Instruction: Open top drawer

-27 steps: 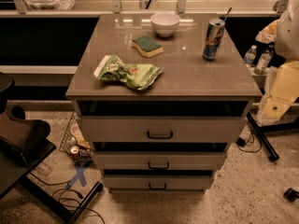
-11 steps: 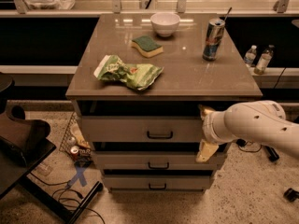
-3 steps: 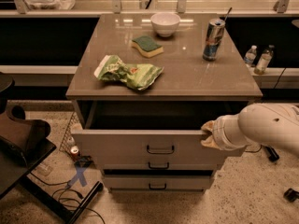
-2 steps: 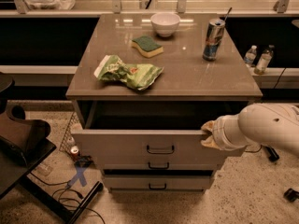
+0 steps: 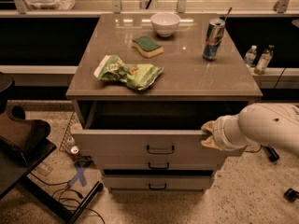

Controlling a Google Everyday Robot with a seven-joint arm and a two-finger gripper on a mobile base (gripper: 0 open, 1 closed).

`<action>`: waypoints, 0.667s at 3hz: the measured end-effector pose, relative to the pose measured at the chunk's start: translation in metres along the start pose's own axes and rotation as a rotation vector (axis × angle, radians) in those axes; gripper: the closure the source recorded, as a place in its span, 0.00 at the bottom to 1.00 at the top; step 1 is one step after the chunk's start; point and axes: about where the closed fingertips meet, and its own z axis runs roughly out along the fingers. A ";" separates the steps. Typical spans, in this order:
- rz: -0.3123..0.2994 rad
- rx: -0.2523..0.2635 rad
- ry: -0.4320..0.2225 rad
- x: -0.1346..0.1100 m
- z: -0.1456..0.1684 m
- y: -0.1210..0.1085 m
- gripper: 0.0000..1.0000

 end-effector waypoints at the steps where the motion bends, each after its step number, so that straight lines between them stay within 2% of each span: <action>1: 0.000 0.000 0.000 0.000 0.000 0.000 1.00; 2: 0.000 0.000 0.000 0.000 0.000 0.000 1.00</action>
Offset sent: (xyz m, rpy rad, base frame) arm -0.2781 -0.1775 0.0617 -0.2494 0.2997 0.0845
